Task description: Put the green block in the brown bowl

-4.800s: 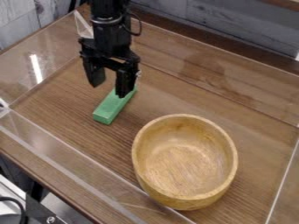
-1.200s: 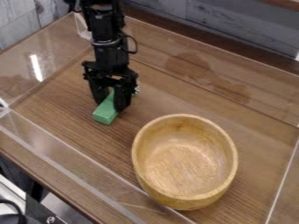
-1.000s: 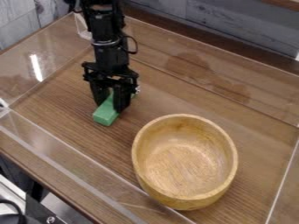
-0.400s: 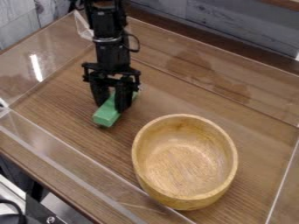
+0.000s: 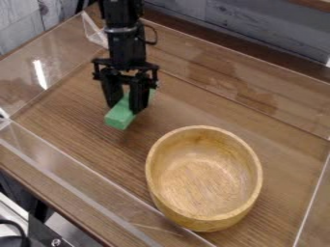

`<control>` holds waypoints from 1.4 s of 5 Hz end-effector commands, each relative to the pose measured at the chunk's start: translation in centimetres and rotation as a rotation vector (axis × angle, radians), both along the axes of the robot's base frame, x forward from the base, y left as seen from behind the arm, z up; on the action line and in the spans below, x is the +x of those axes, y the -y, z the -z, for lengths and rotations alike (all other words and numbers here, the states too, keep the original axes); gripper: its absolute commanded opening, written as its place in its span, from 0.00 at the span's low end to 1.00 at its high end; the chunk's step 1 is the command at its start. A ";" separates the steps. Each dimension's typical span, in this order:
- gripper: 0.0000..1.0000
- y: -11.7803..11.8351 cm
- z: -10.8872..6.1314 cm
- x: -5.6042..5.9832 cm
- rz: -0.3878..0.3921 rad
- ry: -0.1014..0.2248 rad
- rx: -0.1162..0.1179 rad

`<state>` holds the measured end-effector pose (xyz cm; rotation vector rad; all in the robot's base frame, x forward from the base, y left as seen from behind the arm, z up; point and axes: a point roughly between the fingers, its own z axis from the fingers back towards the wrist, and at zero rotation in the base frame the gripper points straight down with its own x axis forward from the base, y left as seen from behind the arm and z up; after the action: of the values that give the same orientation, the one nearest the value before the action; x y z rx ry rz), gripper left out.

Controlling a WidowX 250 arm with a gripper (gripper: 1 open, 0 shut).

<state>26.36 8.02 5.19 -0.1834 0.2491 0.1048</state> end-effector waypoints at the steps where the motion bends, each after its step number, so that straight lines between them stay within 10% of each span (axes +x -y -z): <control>1: 0.00 0.5 -3.8 1.7 0.013 0.078 0.024; 4: 0.00 6.6 -10.5 3.3 0.094 0.129 0.012; 7: 0.00 3.9 -9.5 5.5 0.128 0.155 0.030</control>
<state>31.20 3.74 12.82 -0.1598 0.1736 -0.0247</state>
